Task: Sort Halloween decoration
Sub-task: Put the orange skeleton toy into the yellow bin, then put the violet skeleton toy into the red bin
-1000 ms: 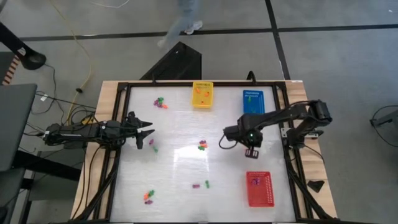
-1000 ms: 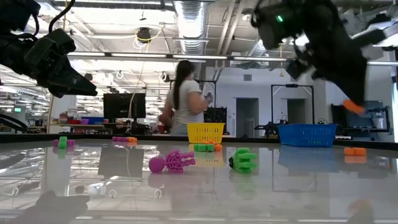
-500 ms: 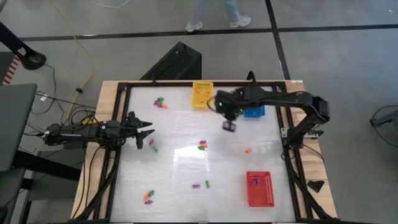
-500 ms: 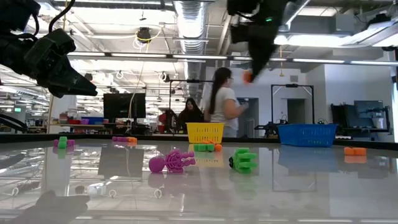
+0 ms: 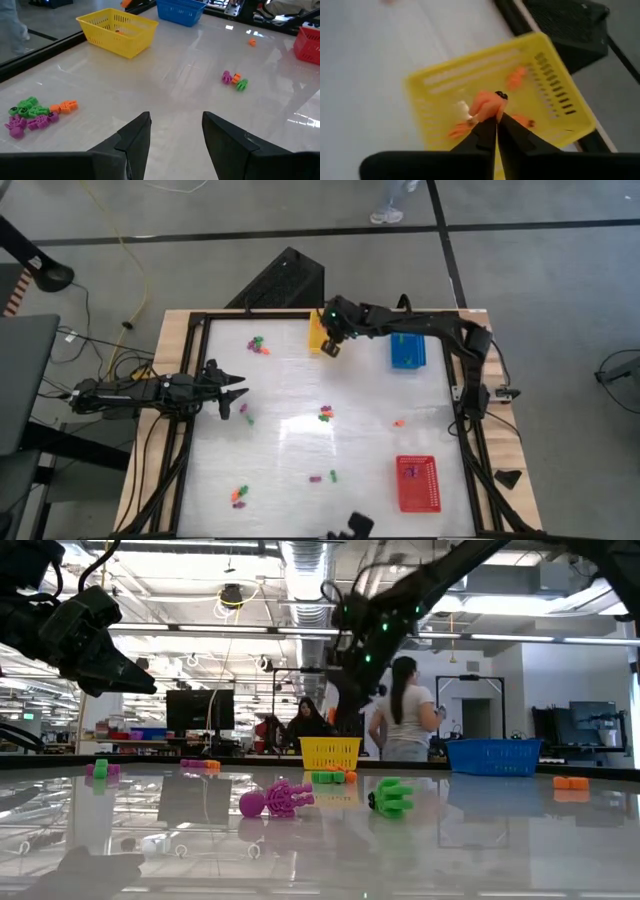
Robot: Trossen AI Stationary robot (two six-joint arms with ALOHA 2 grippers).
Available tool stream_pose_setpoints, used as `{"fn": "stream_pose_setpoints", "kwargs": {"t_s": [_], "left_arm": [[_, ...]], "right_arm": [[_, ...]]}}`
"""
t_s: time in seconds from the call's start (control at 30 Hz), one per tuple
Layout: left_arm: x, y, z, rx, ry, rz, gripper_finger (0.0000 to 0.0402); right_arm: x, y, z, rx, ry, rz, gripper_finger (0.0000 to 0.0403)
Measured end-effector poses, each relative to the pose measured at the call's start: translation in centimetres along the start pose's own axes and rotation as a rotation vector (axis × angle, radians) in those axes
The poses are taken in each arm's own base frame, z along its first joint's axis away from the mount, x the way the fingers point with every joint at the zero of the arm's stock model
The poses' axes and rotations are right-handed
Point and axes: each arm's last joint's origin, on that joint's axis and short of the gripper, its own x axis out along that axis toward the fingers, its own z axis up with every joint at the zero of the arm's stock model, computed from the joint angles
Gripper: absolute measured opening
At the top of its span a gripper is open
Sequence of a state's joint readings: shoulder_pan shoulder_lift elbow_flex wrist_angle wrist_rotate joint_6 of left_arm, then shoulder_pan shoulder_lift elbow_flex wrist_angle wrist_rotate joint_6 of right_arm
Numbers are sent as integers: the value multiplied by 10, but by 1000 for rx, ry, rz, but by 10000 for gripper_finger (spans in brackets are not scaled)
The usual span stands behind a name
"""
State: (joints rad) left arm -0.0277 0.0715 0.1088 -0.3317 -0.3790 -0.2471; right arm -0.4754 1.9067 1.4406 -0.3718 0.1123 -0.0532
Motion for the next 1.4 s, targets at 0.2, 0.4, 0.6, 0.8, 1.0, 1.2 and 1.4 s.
{"fn": "stream_pose_setpoints", "kwargs": {"t_s": [0.2,0.4,0.6,0.8,1.0,1.2,1.4], "left_arm": [[0,0,0,0,0,0,169],[0,0,0,0,0,0,169],[0,0,0,0,0,0,169],[0,0,0,0,0,0,169],[0,0,0,0,0,0,169],[0,0,0,0,0,0,169],[0,0,0,0,0,0,169]], "right_arm": [[14,-19,-6,44,22,-24,96],[10,-23,-2,73,-15,-28,160],[4,-2,16,255,-168,124,203],[-2,54,39,443,-400,316,207],[27,135,37,426,-546,374,194],[76,165,59,397,-500,336,178],[120,164,80,338,-374,255,174]]}}
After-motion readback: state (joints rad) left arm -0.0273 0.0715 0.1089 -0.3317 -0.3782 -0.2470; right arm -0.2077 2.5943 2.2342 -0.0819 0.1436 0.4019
